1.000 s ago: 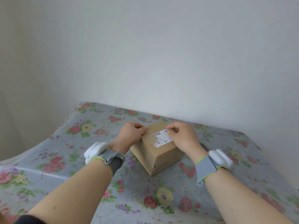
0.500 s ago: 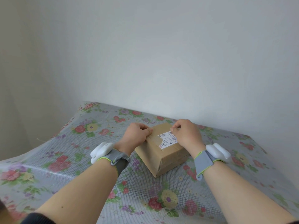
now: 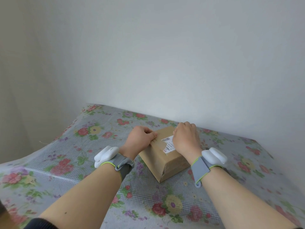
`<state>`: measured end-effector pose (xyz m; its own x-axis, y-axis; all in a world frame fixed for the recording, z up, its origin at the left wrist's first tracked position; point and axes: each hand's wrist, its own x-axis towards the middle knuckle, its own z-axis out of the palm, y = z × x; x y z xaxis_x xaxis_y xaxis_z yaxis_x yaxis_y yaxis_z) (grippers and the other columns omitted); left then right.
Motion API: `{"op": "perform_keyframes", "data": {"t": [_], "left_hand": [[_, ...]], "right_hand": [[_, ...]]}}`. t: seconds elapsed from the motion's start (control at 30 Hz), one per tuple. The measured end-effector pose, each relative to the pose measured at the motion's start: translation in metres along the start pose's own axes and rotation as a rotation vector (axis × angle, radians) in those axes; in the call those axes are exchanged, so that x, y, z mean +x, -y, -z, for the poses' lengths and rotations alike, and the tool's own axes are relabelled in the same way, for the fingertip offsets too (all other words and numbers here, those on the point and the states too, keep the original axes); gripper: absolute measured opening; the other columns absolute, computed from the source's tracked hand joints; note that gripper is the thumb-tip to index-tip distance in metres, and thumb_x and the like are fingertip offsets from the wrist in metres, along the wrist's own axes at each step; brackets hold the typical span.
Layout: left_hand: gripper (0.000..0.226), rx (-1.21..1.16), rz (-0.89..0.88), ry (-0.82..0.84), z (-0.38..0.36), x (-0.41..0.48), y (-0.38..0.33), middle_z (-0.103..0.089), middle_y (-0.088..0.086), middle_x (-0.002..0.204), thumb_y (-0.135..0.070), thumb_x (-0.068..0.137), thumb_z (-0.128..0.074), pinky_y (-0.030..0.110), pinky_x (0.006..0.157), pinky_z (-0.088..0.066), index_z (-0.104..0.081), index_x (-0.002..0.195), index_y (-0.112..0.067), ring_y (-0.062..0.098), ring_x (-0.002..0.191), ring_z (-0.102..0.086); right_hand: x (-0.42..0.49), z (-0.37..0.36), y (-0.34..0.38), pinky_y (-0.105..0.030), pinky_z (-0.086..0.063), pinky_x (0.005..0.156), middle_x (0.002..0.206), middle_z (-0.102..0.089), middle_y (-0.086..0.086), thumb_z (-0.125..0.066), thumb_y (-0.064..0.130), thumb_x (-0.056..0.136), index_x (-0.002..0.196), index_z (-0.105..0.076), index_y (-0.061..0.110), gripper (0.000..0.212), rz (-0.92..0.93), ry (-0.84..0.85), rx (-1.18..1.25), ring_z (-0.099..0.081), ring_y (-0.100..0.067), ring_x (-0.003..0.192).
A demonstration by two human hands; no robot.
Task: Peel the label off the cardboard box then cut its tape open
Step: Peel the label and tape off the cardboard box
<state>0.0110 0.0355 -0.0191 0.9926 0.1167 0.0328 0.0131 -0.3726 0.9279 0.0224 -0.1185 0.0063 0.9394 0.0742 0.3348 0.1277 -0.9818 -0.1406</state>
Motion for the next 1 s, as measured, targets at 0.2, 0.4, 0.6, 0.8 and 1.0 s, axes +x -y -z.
{"op": "perform_keyframes", "data": {"t": [0.2,0.4,0.6,0.8,1.0], "left_hand": [[0.02,0.0,0.008,0.003,0.001,-0.001,-0.001,-0.072,0.003,0.092,-0.03,0.089,-0.063,0.035,0.082,-0.055,-0.072,0.097,-0.014,0.02,0.085,-0.067],[0.022,0.035,-0.013,-0.012,0.0,-0.001,-0.002,-0.071,0.003,0.091,-0.031,0.09,-0.06,0.033,0.079,-0.054,-0.071,0.098,-0.014,0.018,0.08,-0.064],[0.023,0.107,0.008,-0.044,-0.004,-0.001,-0.006,-0.071,0.003,0.093,-0.036,0.089,-0.06,0.039,0.082,-0.055,-0.07,0.097,-0.016,0.021,0.086,-0.066],[0.031,0.455,-0.245,-0.085,-0.007,-0.003,-0.021,-0.055,-0.002,0.115,-0.029,0.091,-0.055,0.03,0.081,-0.046,-0.058,0.121,-0.027,0.017,0.105,-0.055],[0.026,0.763,-0.479,0.071,-0.025,0.006,-0.05,-0.055,-0.002,0.122,-0.03,0.092,-0.052,0.034,0.087,-0.045,-0.064,0.115,-0.029,0.02,0.115,-0.051]], "right_hand": [[0.004,0.013,0.012,-0.038,-0.047,0.079,0.098,-0.066,-0.004,-0.047,0.014,0.088,0.085,-0.066,0.017,0.019,0.083,-0.147,0.264,-0.056,-0.028,0.095],[0.004,0.024,-0.038,-0.033,-0.048,0.077,0.09,-0.072,-0.004,-0.055,0.015,0.087,0.071,-0.067,0.018,0.02,-0.241,-0.009,0.385,-0.063,-0.03,0.094],[-0.004,0.019,-0.051,-0.03,-0.042,0.074,0.093,-0.066,-0.001,-0.068,0.02,0.081,0.085,-0.074,0.017,0.008,-0.407,0.181,0.773,-0.057,-0.02,0.089],[-0.007,0.022,-0.05,-0.026,-0.039,0.087,0.119,-0.064,-0.003,-0.065,0.019,0.086,0.106,-0.07,0.015,0.021,-0.331,0.192,0.737,-0.054,-0.019,0.108],[-0.009,0.02,-0.047,-0.027,-0.041,0.094,0.119,-0.065,0.0,-0.062,0.026,0.088,0.114,-0.068,0.017,0.027,-0.29,0.2,0.692,-0.055,-0.019,0.116]]}}
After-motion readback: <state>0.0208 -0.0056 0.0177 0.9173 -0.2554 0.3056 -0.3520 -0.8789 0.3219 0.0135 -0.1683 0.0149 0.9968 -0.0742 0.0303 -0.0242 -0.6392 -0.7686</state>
